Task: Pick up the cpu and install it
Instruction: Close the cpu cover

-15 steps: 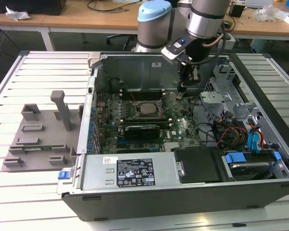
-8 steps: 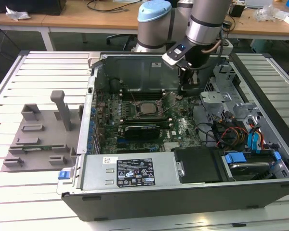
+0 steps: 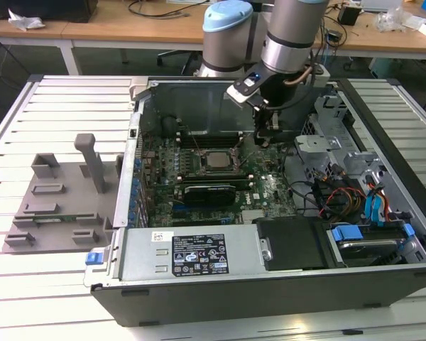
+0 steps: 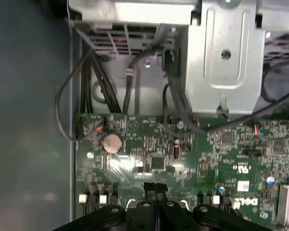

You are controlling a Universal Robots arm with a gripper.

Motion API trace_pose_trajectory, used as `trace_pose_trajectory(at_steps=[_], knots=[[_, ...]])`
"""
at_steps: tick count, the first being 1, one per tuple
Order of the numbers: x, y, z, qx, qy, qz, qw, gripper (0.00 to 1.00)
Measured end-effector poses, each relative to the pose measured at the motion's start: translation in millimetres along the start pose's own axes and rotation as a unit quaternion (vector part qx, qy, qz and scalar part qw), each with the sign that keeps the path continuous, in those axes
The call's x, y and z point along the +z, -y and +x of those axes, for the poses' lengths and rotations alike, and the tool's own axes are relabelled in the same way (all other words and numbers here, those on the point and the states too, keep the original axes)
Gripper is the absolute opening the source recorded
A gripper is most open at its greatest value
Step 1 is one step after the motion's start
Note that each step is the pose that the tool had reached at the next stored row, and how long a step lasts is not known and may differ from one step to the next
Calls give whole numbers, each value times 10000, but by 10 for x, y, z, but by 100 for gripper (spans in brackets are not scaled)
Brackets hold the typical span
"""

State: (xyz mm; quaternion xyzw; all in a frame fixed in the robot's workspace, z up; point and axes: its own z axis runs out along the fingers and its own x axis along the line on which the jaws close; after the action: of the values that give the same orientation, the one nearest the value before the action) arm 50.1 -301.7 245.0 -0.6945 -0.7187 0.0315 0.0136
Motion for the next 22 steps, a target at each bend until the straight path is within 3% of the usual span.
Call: trace_pose_trajectory(at_steps=[7,22], knots=[[13,183,6,0,0,-4,10000,11],[65,478,18,-1,0,-3,10000,11]])
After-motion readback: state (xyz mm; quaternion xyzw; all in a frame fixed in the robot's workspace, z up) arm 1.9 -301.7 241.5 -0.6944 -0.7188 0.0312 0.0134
